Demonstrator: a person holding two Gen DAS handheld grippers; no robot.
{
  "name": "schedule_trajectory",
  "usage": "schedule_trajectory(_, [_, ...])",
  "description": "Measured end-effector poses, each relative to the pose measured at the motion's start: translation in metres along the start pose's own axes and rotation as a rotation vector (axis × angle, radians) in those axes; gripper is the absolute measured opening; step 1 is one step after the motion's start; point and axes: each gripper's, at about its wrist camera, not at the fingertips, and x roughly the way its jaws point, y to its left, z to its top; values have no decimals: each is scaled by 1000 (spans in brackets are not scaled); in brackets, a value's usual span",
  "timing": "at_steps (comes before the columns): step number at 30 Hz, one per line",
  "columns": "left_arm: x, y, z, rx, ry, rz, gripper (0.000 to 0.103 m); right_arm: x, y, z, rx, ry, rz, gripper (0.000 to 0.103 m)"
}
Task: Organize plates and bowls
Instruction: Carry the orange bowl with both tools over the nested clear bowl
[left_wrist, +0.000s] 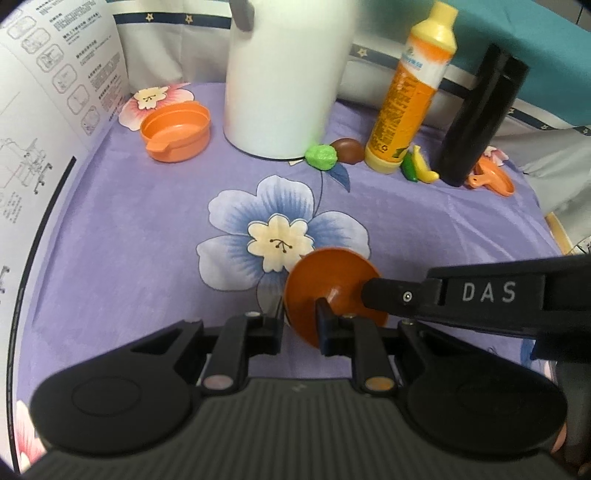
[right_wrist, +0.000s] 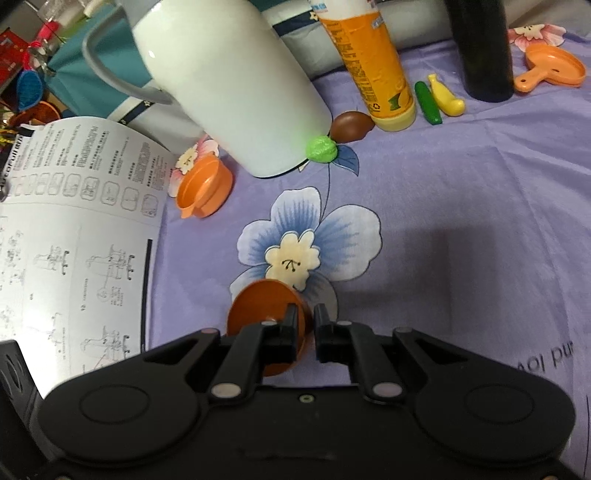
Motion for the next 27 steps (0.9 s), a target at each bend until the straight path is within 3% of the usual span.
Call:
schedule_trajectory(14, [-63, -25, -31, 19, -55, -29, 17, -70, -3, -38, 5, -64, 27, 9])
schedule_trajectory(27, [-93, -56, -69, 76, -52, -63, 17, -125, -29, -82, 33, -106, 32, 10])
